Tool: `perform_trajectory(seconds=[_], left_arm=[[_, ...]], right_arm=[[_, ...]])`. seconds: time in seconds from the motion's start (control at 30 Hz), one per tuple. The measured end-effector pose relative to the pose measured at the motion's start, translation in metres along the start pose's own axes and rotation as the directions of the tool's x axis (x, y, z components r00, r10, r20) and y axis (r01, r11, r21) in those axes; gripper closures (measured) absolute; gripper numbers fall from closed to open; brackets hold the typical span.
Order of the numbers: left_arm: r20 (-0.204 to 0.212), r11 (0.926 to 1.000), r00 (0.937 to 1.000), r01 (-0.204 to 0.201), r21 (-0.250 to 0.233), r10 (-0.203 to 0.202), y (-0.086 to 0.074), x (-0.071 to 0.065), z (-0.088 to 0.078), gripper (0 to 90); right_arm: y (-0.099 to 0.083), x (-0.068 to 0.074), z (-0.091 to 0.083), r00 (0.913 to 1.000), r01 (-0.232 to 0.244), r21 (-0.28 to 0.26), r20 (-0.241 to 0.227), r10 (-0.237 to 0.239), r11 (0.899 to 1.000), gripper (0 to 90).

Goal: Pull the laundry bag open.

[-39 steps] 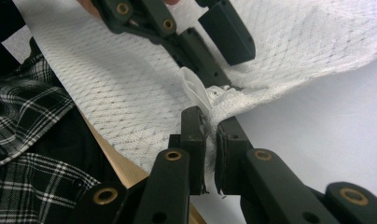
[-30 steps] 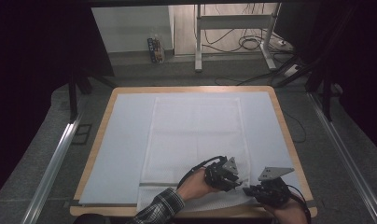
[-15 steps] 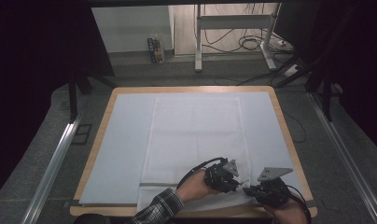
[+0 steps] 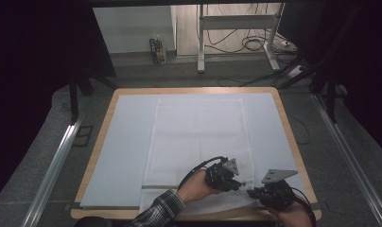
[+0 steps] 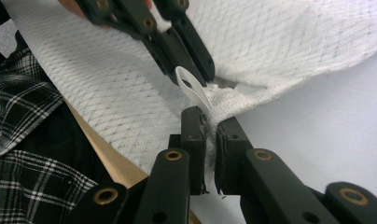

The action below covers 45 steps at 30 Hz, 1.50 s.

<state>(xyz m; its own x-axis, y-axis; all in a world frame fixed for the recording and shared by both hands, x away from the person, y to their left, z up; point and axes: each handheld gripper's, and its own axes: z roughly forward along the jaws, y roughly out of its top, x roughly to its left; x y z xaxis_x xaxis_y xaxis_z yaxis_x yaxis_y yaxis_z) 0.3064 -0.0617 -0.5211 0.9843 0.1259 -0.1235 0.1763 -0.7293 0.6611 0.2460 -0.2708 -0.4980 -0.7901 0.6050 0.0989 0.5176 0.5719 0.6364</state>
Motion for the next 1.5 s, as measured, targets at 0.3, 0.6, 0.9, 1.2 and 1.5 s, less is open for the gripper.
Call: perform_trajectory(seconds=[0.3,0.6,0.9,1.2,1.5], left_arm=[[-0.053,0.9989,0.9976,-0.045,-0.010,0.045,0.005,-0.008,0.008,71.2],[-0.014,1.0000,0.9999,-0.002,-0.006,0.002,0.005,-0.005,0.006,82.0],[0.002,0.9999,1.0000,0.004,-0.010,-0.004,0.006,-0.006,0.008,78.0],[-0.042,0.9993,0.9988,0.025,-0.026,-0.026,0.003,-0.002,0.000,86.6],[-0.064,0.9980,0.9976,0.022,-0.059,-0.026,0.001,-0.006,-0.002,87.0]], right_arm=[[0.000,0.001,0.001,0.9999,0.005,0.009,0.010,-0.005,1.000,82.5],[0.000,0.000,0.001,0.9999,0.003,0.008,0.016,-0.003,1.000,82.6],[0.000,0.001,0.001,0.9997,0.010,0.019,0.024,-0.011,1.000,82.6],[-0.001,-0.001,0.001,0.9997,-0.010,0.024,0.022,0.009,1.000,82.2],[-0.002,-0.008,0.001,0.9933,-0.113,-0.011,-0.028,0.112,0.994,58.0]])
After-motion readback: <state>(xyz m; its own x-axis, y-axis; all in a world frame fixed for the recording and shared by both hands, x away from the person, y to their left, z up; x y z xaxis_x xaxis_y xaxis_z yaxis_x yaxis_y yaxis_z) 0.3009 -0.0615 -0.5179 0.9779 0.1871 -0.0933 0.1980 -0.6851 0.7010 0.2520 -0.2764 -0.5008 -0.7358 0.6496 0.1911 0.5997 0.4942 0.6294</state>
